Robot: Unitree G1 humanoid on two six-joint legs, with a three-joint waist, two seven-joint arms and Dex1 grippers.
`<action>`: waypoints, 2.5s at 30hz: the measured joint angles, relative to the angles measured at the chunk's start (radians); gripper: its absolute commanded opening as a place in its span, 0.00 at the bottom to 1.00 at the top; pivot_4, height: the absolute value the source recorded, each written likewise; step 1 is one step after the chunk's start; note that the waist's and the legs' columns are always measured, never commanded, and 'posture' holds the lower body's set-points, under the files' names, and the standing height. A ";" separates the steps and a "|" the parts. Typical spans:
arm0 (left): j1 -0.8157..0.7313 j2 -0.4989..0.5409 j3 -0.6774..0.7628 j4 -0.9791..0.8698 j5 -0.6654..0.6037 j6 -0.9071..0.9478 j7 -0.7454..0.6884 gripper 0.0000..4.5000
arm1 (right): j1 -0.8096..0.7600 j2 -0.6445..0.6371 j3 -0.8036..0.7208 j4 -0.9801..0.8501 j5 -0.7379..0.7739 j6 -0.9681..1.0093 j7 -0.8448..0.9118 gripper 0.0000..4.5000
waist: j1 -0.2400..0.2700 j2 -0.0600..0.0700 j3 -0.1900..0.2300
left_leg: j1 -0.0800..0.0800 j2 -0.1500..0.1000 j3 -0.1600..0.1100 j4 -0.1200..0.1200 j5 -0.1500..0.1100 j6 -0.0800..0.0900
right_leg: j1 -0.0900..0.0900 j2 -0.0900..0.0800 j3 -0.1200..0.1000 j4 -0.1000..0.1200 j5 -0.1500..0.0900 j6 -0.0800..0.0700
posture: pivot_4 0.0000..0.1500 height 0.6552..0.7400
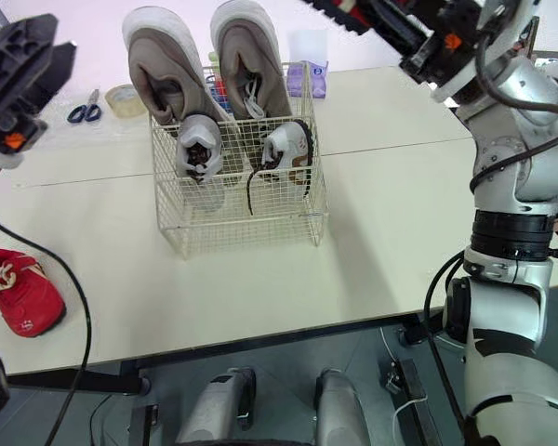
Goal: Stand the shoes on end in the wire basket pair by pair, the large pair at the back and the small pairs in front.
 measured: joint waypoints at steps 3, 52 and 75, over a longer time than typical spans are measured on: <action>-0.057 -0.060 -0.042 0.000 -0.007 -0.012 0.037 1.00 | 0.000 0.037 0.028 -0.025 0.008 0.015 0.016 0.31 | 0.001 0.000 0.000 | 0.000 0.001 0.000 0.003 0.000 0.000 | 0.001 0.000 0.000 0.000 0.001 0.000 | 1.00 1.00; -0.063 -0.636 -0.185 -0.104 0.328 -0.348 0.103 0.06 | 0.108 0.753 0.037 -0.148 0.484 0.196 -0.564 0.99 | 0.020 -0.002 0.000 | -0.002 0.002 0.001 0.002 0.000 0.000 | 0.001 0.004 0.002 -0.004 0.006 -0.005 | 1.00 1.00; 0.220 -0.278 -0.228 -0.333 0.457 -0.116 0.069 0.80 | 0.006 0.336 0.011 -0.101 0.397 0.231 -0.252 0.21 | 0.022 -0.001 0.000 | -0.005 0.003 0.001 0.001 -0.001 -0.001 | -0.002 0.005 0.002 -0.008 0.005 -0.006 | 1.00 1.00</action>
